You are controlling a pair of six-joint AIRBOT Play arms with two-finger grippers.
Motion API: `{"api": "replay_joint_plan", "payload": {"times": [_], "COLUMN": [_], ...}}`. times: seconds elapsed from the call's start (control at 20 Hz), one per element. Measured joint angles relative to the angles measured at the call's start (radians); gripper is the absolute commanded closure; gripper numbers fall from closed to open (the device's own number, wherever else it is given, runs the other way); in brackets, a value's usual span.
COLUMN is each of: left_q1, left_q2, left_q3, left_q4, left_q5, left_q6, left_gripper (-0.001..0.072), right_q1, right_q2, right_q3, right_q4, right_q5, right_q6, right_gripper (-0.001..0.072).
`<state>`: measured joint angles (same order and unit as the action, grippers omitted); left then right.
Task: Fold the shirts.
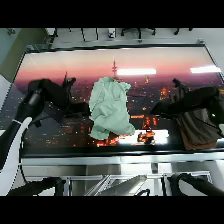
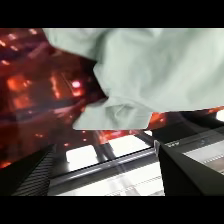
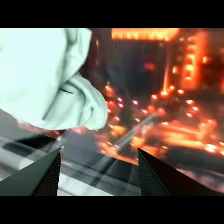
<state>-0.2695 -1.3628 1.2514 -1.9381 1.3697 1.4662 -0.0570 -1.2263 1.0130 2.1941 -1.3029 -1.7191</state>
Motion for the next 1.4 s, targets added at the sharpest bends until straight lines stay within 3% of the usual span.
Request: {"api": "replay_joint_plan", "payload": {"times": [0.25,0.3,0.45,0.5,0.55,0.7,0.9,1.1,1.35,1.4], "left_q1": [-0.019,-0.031,-0.069,-0.08,-0.089,-0.096,-0.034,0.128,0.356,0.386], "left_q2": [-0.023,-0.047,-0.13,-0.157,-0.185,-0.237,-0.203,-0.106,-0.053,-0.049], "left_q3": [-0.307,-0.323,-0.311,-0.293,-0.273,-0.203,-0.14,-0.122,-0.117,-0.116], "left_q4": [-0.161,-0.179,-0.219,-0.227,-0.232,-0.22,-0.119,0.021,0.078,0.082], "left_q5": [-0.268,-0.304,-0.358,-0.369,-0.372,-0.337,-0.187,-0.093,-0.055,-0.056], "left_q6": [0.095,0.108,0.133,0.136,0.141,0.17,0.192,0.173,0.169,0.177], "left_gripper": [0.0024,0.0131,0.0192,0.0557,0.0688,0.0689,0.0689,0.0689,0.0689,0.0689], "right_q1": [0.088,0.098,0.113,0.115,0.117,0.12,0.119,0.119,0.146,0.16], "right_q2": [-0.196,-0.22,-0.259,-0.265,-0.269,-0.277,-0.28,-0.281,-0.307,-0.32], "right_q3": [0.004,0.005,0.005,0.005,0.005,0.006,0.03,0.075,0.094,0.097], "right_q4": [0.026,0.042,0.082,0.09,0.097,0.108,0.112,0.123,0.149,0.156], "right_q5": [0.054,0.085,0.161,0.179,0.19,0.208,0.234,0.317,0.425,0.447], "right_q6": [-0.027,-0.029,-0.033,-0.034,-0.036,-0.039,-0.04,-0.039,-0.023,-0.011], "right_gripper": [0.0187,0.0187,0.0187,0.0187,0.0187,0.0187,0.0187,0.0187,0.019,0.0238]}}
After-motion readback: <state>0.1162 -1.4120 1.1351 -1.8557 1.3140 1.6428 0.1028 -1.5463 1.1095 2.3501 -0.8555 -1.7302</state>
